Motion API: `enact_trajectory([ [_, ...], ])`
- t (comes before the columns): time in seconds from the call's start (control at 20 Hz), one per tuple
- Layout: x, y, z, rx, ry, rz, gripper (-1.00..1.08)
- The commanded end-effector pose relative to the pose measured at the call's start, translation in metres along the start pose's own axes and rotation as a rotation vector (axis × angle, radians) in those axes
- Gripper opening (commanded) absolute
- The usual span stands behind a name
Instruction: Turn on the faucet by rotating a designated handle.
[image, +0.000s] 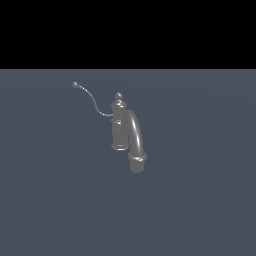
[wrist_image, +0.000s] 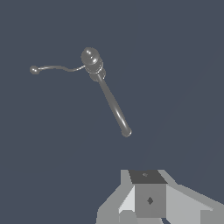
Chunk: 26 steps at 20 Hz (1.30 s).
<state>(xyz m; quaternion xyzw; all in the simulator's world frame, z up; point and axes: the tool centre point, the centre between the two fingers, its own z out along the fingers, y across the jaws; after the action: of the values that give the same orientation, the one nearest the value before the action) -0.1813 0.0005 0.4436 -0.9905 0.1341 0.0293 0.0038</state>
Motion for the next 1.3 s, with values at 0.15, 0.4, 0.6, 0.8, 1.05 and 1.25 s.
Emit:
enact_trajectory([
  [0.15, 0.026, -0.018, 0.009, 0.001, 0.006, 0.118, -1.00],
  [0.4, 0.049, -0.036, 0.020, 0.002, 0.011, 0.224, -1.00],
  [0.6, 0.067, -0.051, 0.030, 0.004, 0.015, 0.309, -1.00],
  [0.8, 0.084, -0.066, 0.041, 0.005, 0.019, 0.394, -1.00],
  [1.05, 0.104, -0.086, 0.057, 0.007, 0.024, 0.500, -1.00],
  [1.25, 0.119, -0.103, 0.071, 0.010, 0.028, 0.585, -1.00],
])
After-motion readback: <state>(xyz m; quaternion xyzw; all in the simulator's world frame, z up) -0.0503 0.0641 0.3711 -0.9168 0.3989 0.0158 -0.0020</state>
